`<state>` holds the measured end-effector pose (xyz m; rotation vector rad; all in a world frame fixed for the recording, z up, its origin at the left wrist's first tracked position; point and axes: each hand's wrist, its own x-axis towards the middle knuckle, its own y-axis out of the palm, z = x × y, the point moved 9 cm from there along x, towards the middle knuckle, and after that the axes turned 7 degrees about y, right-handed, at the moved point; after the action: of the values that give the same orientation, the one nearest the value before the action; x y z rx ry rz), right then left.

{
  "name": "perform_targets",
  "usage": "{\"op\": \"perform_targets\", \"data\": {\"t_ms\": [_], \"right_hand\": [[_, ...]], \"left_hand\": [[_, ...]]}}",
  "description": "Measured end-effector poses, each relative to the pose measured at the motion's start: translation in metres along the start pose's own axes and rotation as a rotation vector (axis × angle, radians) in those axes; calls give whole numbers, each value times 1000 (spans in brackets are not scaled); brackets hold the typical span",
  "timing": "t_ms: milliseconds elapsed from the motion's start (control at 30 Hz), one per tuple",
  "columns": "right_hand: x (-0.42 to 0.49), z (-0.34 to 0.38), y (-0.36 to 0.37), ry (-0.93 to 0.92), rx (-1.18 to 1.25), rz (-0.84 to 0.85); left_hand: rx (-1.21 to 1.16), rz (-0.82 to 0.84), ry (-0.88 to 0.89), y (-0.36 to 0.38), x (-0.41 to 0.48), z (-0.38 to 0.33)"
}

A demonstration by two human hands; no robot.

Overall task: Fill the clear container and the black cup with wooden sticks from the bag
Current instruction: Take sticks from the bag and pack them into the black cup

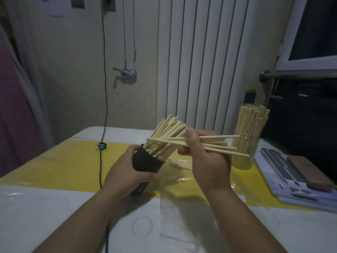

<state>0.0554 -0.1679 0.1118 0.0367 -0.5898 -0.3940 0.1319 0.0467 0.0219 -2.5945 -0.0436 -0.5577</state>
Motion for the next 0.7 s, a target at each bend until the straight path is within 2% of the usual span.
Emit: {"op": "perform_targets", "data": {"t_ms": [100, 267, 400, 700], "right_hand": [[4, -14, 0, 129, -48, -3], [14, -8, -4, 64, -197, -26], [27, -10, -5, 122, -223, -22], [65, -27, 25, 266, -409, 114]], "left_hand": [[18, 4, 10, 1, 1, 0], [26, 8, 22, 2, -1, -3], [50, 15, 30, 2, -1, -3], [45, 15, 43, 3, 0, -2]]}}
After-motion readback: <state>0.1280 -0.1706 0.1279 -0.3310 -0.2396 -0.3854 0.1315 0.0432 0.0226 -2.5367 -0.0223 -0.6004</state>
